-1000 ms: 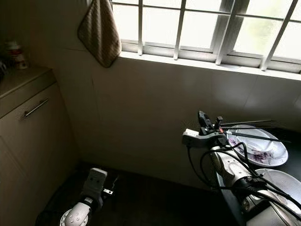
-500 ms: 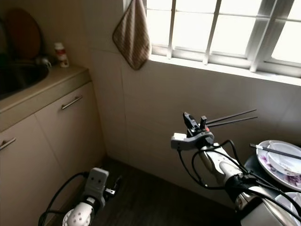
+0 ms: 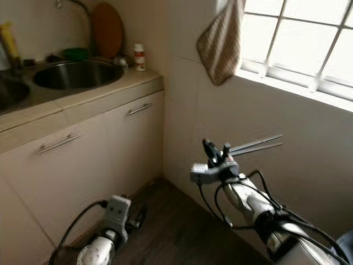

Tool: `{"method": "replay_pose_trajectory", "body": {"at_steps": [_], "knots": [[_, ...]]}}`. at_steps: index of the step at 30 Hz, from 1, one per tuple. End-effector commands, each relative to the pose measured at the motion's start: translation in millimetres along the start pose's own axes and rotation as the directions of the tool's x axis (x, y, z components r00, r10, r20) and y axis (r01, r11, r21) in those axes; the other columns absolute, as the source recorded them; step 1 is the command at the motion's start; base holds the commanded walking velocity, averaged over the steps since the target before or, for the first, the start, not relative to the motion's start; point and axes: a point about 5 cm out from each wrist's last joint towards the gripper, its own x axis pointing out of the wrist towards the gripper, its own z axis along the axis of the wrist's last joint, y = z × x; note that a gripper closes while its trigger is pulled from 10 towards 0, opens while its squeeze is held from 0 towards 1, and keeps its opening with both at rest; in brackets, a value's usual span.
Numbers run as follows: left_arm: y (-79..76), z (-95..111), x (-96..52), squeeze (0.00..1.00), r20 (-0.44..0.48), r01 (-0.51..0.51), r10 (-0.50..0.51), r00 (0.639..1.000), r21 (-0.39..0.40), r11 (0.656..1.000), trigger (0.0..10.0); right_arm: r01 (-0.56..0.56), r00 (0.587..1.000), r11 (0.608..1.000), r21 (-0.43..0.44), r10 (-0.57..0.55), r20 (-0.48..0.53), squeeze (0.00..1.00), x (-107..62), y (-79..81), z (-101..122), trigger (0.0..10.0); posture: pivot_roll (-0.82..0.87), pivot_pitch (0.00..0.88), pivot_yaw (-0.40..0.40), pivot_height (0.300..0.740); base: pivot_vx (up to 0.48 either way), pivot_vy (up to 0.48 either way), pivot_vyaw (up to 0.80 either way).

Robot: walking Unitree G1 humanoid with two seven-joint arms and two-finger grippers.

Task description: Kitchen organization

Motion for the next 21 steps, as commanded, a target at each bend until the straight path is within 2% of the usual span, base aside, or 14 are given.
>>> {"method": "replay_pose_trajectory", "body": {"at_steps": [1, 7, 12, 18, 19, 20, 21], "knots": [[-6.2, 3, 1.4, 0.00, 0.018, 0.009, -0.008, 1.000, -0.016, 1.000, 10.0, -0.001, 1.000, 1.000, -0.016, 0.000, -0.031, 0.04, -4.1, 0.0, -10, 0.0, -0.04, 0.000, -0.095, 0.740, 0.000, 0.000, 0.80], [-3.6, 5, 1.0, 0.00, 0.038, -0.014, 0.015, 0.999, -0.015, 1.000, 10.0, 0.014, 1.000, 1.000, 0.010, -0.014, -0.012, 0.03, -1.7, 0.6, -2, 0.0, -0.03, 0.000, -0.096, 0.740, 0.000, 0.000, 0.80], [9.0, 17, 1.2, 0.00, 0.098, -0.083, 0.084, 0.992, -0.012, 0.996, 10.0, 0.066, 0.998, 0.996, 0.055, -0.067, 0.012, 0.00, 5.0, -8.1, 3, 0.0, -0.02, 0.000, -0.100, 0.740, 0.000, 0.000, 0.80], [31.3, 56, 11.1, 0.00, 0.244, -0.174, 0.177, 0.954, -0.034, 0.984, 10.0, 0.165, 0.982, 0.983, 0.081, -0.171, 0.083, 0.00, 17.6, -26.2, 15, 0.0, -0.01, 0.000, -0.105, 0.740, 0.000, 0.000, 0.13], [34.0, 61, 12.1, 0.00, 0.264, -0.182, 0.184, 0.947, -0.032, 0.983, 10.0, 0.176, 0.978, 0.981, 0.087, -0.184, 0.096, 0.00, 19.4, -28.9, 17, 0.8, 0.00, 0.000, -0.105, 0.740, 0.000, 0.000, 0.00], [39.5, 72, 13.9, 0.00, 0.301, -0.197, 0.199, 0.933, -0.035, 0.980, 10.0, 0.189, 0.975, 0.978, 0.090, -0.198, 0.106, 0.00, 23.8, -32.7, 21, 8.6, 0.00, 0.000, -0.105, 0.740, 0.000, 0.000, 0.00], [41.6, 76, 14.4, 0.00, 0.316, -0.202, 0.205, 0.926, -0.041, 0.978, 10.0, 0.195, 0.971, 0.977, 0.090, -0.205, 0.121, 0.00, 25.5, -34.5, 23, 10.0, 0.00, 0.000, -0.105, 0.740, 0.000, 0.000, 0.00]]}}
